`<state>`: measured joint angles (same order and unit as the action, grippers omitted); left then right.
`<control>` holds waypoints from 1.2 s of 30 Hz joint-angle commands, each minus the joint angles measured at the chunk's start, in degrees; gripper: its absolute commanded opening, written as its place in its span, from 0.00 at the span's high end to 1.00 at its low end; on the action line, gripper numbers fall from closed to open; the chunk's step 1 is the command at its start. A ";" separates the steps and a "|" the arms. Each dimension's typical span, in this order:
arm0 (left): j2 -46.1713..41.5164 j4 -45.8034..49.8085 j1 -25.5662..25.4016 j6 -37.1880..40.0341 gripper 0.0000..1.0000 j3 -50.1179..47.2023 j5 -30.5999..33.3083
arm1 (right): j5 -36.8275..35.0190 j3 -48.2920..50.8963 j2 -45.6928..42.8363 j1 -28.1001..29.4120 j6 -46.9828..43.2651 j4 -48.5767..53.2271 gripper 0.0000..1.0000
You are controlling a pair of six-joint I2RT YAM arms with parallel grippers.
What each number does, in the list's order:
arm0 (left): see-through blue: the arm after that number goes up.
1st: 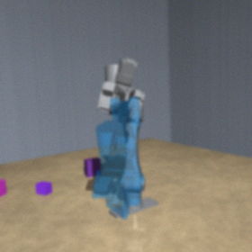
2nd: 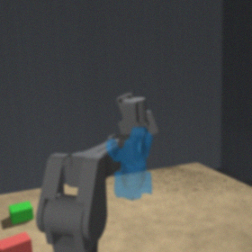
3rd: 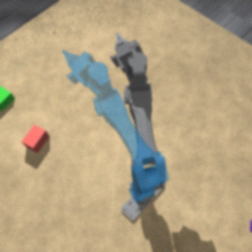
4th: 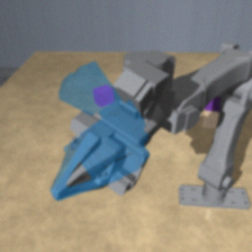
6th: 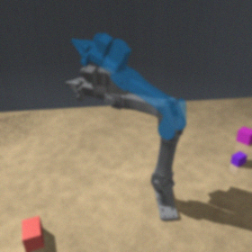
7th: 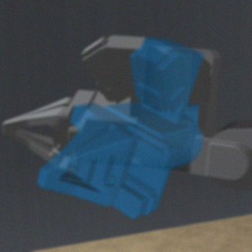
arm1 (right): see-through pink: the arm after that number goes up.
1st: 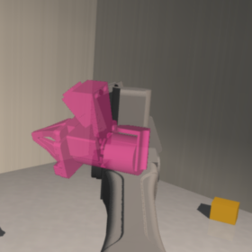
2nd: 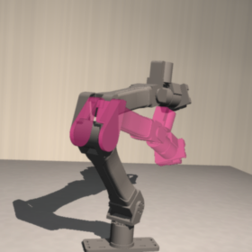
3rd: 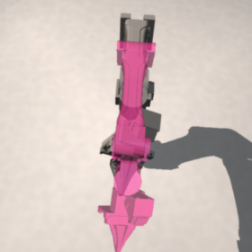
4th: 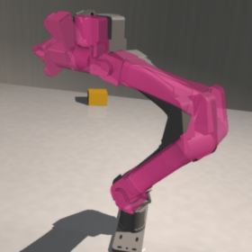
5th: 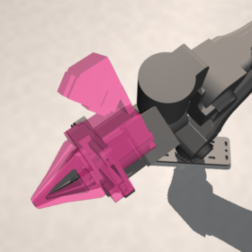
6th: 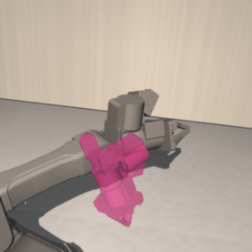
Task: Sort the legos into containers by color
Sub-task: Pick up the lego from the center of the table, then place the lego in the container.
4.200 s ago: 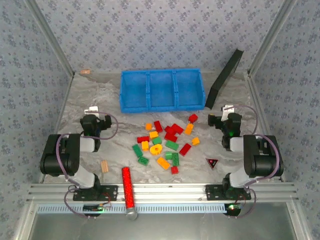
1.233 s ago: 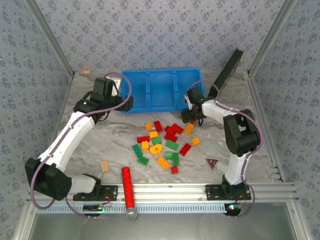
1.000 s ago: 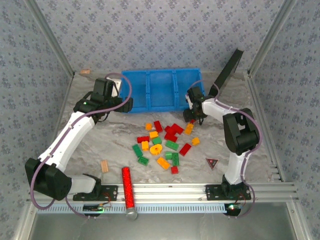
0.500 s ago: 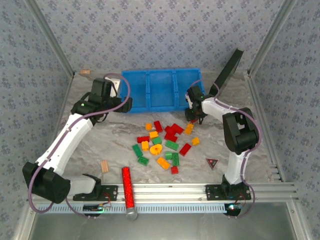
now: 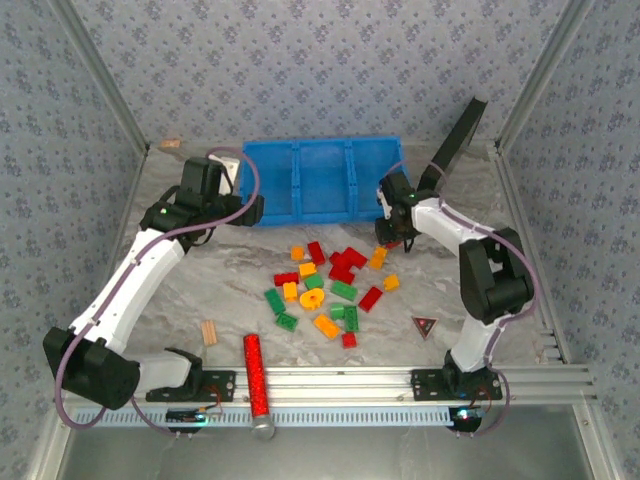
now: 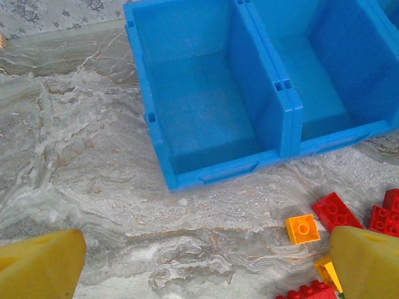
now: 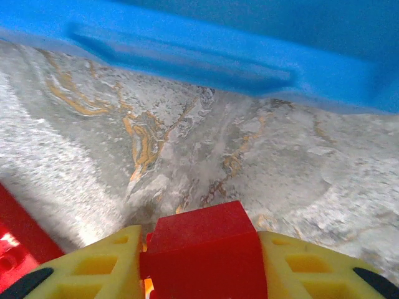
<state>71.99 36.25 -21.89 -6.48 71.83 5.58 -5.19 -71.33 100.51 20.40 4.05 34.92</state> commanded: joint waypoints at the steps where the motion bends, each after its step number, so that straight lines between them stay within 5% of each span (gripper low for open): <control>1: -1.34 1.17 -0.35 0.76 0.00 0.13 -0.13 | -1.54 -3.84 -3.54 0.66 1.31 2.79 0.62; 12: -0.58 4.97 -4.88 -2.84 0.00 -1.72 1.62 | -3.07 -16.56 5.04 0.30 -0.26 -0.20 0.62; 19: 1.66 0.68 -17.93 -11.02 0.00 -6.57 0.94 | -2.73 -25.28 15.40 -0.50 -0.45 -2.31 0.62; 27: 15.83 -4.58 -33.24 -13.44 0.00 -0.37 6.03 | -0.67 -29.11 21.23 -1.85 1.21 -2.50 0.62; 36: 32.86 -9.04 -36.62 -11.34 0.05 11.86 3.56 | 0.60 -28.24 21.72 -2.65 1.41 -3.03 0.56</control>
<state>102.39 29.43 -58.26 -18.09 80.05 10.04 -5.56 -98.94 122.17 18.11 4.80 32.05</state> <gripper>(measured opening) 0.953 0.444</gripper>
